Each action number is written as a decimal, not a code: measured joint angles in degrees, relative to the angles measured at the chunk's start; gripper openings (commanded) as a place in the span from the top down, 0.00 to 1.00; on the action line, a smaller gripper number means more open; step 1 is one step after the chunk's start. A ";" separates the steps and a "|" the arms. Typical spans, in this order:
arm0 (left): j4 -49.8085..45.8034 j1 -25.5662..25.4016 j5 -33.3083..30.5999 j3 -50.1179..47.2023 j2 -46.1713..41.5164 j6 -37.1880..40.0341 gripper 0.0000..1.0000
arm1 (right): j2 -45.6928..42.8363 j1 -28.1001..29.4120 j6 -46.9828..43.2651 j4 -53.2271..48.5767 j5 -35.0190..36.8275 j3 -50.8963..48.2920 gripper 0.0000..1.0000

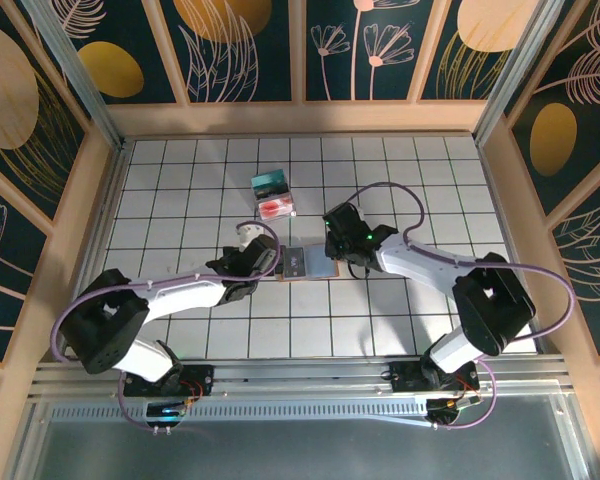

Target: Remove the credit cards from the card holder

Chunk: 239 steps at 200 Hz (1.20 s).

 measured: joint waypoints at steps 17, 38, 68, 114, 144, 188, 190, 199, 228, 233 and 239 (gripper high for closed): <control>-0.74 0.07 0.61 0.22 1.25 -1.66 0.01 | -0.26 -0.33 0.02 1.20 -2.99 0.00 0.64; -0.94 0.66 2.16 0.98 2.78 -2.91 0.01 | -0.26 -0.57 0.20 2.89 -7.50 0.00 0.64; -0.92 2.19 4.20 1.97 4.48 -3.63 0.01 | 0.46 -0.59 0.94 5.84 -13.55 0.00 0.67; -0.90 3.56 6.62 2.36 6.45 -3.89 0.01 | 3.96 -0.59 1.07 9.77 -20.09 0.00 0.67; -0.87 3.56 7.80 2.36 7.48 -4.04 0.01 | 5.90 -0.59 1.05 11.02 -22.36 0.07 0.68; -0.72 3.56 8.68 2.36 8.55 -4.07 0.01 | 9.11 -0.59 1.07 11.63 -24.41 0.44 0.68; -0.72 3.56 8.68 2.36 8.59 -4.07 0.01 | 9.16 -0.59 1.07 11.67 -24.44 0.44 0.68; -0.74 3.56 8.68 2.36 8.66 -4.07 0.01 | 9.33 -0.59 1.07 11.89 -24.65 0.44 0.68; -0.74 3.56 8.66 2.36 8.66 -4.28 0.01 | 9.66 -0.59 1.07 12.33 -25.18 0.44 0.68; -0.74 3.56 8.66 2.36 8.66 -4.31 0.01 | 9.79 -0.59 1.07 12.33 -25.31 0.44 0.68; -0.74 3.56 8.66 2.34 8.66 -4.37 0.01 | 10.10 -0.59 1.07 12.39 -25.44 0.44 0.68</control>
